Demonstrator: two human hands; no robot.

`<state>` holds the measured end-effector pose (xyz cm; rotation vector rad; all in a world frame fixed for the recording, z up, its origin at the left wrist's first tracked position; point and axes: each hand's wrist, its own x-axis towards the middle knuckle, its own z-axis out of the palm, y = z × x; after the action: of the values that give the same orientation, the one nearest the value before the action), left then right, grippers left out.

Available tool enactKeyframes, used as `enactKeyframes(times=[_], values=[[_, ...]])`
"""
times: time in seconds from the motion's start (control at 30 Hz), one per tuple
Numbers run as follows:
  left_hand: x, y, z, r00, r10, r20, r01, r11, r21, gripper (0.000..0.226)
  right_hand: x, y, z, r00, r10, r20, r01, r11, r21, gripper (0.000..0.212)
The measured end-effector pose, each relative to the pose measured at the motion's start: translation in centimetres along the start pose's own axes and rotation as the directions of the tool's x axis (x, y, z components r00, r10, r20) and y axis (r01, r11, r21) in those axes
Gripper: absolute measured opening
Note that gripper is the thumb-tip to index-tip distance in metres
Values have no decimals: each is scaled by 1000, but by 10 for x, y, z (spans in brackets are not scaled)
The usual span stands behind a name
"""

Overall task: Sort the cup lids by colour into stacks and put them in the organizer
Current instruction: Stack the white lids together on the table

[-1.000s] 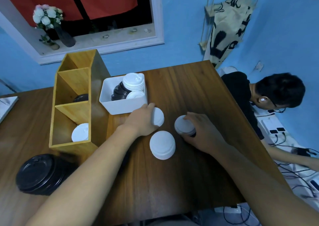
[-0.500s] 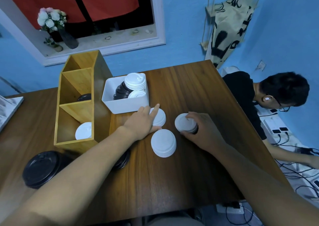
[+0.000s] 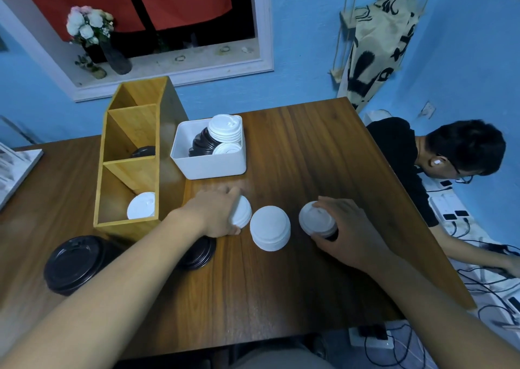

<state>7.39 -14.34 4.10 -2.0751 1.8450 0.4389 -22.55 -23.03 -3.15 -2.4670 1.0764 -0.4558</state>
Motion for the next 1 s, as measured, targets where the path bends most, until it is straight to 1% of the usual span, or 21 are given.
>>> enactKeyframes(times=[0.07,0.13,0.2,0.23,0.3,0.33,0.4,0.5,0.63,0.73,0.8,0.87,0.93,1.0], values=[[-9,3,1,1000,9,-2,-9,1000,16,83,-5,1,-2,999,-25,34,27,998,-61,73],[-19,2,-7,997,-11,-74,6,997,-70,85,-8,-1,-2,998,-26,53,29,998,-62,75],[-28,2,-21,982,-53,-182,23,986,-164,84,-8,-3,-1,998,-3,55,3,1000,4,81],[-30,6,-27,969,-58,-242,10,981,-194,82,-8,-4,-1,998,21,56,-24,998,60,86],[-32,26,-37,939,-6,-344,-77,970,-229,78,-7,-6,-2,993,90,78,-101,982,158,98],[-30,40,-39,928,35,-371,-127,965,-228,76,-7,-7,-2,988,120,95,-136,974,182,104],[-20,69,-36,923,106,-370,-190,962,-198,78,-7,-5,-3,981,149,126,-174,960,219,113],[0,105,-24,940,149,-308,-220,952,-210,84,-10,2,-8,979,121,164,-170,927,333,126],[18,130,-9,926,192,-325,-261,947,-185,87,-18,8,-16,983,97,157,-150,917,370,132],[19,138,0,930,204,-306,-255,957,-136,93,-23,11,-17,992,59,113,-93,942,323,129],[17,139,4,932,203,-302,-235,969,-75,99,-24,11,-15,992,13,125,-46,962,270,122],[9,128,1,939,156,-306,-191,978,-85,109,-24,11,-11,990,-40,137,10,977,211,111],[-2,105,-5,951,96,-294,-135,984,-114,117,-23,12,-5,988,-97,119,80,986,145,95],[-15,81,-5,976,71,-206,-90,992,-85,115,-22,11,1,989,-115,91,104,987,119,79]])
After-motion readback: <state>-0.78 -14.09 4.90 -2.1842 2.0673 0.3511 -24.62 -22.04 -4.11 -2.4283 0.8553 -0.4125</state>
